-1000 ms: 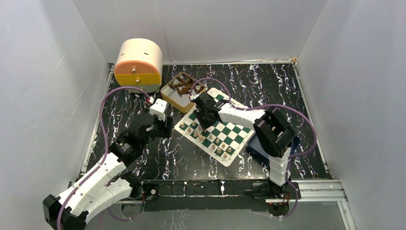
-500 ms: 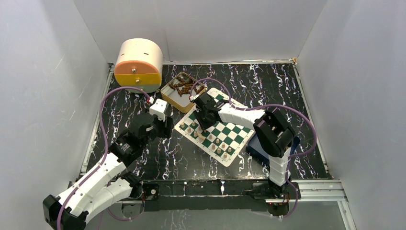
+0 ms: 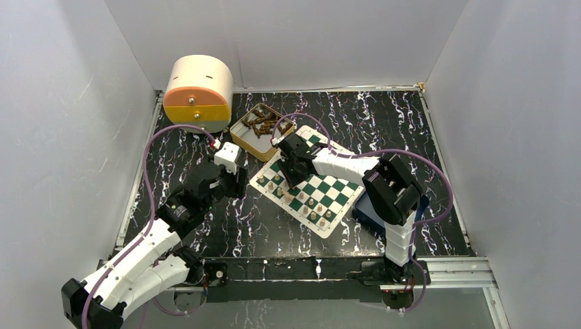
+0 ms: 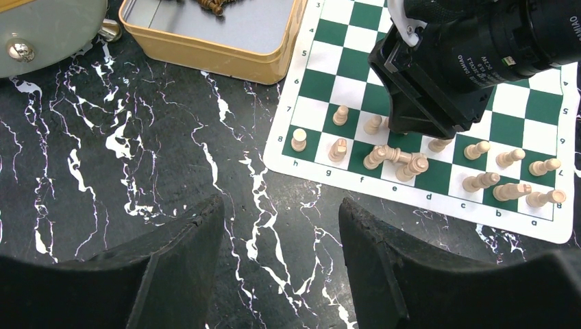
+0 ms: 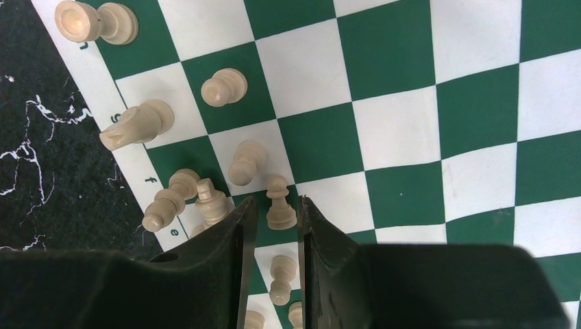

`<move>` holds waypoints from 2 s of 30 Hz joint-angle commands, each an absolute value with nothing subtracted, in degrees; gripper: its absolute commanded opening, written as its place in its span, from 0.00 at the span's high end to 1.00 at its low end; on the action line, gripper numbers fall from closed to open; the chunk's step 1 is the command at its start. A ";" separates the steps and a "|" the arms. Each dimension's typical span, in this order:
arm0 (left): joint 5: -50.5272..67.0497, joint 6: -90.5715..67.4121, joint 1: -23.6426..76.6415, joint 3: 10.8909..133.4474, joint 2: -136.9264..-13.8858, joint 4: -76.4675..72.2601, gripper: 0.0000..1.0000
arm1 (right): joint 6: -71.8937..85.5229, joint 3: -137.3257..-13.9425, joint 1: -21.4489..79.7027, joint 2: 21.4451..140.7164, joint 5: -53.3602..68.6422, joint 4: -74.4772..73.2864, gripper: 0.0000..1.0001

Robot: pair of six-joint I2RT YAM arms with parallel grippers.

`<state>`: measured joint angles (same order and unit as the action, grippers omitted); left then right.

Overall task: Set up the chess pieces on the board
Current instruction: Pick up the chess piece from the chessboard, then place the chess piece on the chessboard.

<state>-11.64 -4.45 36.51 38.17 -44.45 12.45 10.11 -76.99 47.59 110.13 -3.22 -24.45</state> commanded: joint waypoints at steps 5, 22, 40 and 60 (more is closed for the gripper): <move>-12.66 -4.00 36.47 38.04 -43.58 11.52 0.40 | 9.65 -75.75 47.36 109.85 -2.86 -25.09 0.63; -11.63 -13.92 36.47 39.08 -45.32 11.46 0.42 | 8.18 -75.44 47.36 104.48 -4.29 -24.49 0.77; 18.94 -52.43 35.95 56.81 -66.90 10.24 0.61 | 6.26 -53.54 47.44 74.23 9.12 -0.87 0.80; 20.32 -57.02 35.77 55.15 -73.58 5.63 0.65 | 8.26 -48.51 47.54 67.67 11.31 4.34 0.80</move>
